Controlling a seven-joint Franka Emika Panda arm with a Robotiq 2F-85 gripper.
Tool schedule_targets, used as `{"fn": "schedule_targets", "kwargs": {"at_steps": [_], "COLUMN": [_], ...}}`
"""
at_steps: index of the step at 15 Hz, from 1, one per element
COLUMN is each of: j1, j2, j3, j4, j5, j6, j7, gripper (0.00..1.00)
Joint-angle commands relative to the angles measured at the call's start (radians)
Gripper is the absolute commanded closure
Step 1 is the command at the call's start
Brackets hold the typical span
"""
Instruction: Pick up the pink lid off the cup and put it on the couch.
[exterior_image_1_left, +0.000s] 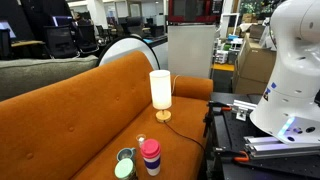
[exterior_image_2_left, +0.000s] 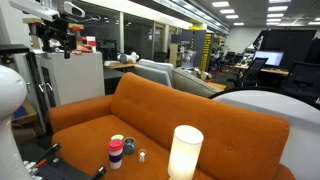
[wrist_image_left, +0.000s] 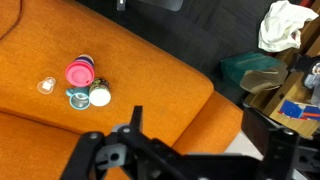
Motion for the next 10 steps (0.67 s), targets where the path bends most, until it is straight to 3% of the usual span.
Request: {"fn": "schedule_targets", "kwargs": {"at_steps": [1, 6, 10], "j1": [-0.022, -0.017, -0.039], "j2": [0.000, 0.012, 0.093], "j3": [0.017, 0.013, 0.014], "j4": [0.003, -0.006, -0.014], "j5": [0.013, 0.045, 0.097], "j6": [-0.007, -0.011, 0.006], "j7": [-0.012, -0.003, 0.043], "gripper": [0.00, 0.00, 0.00]}}
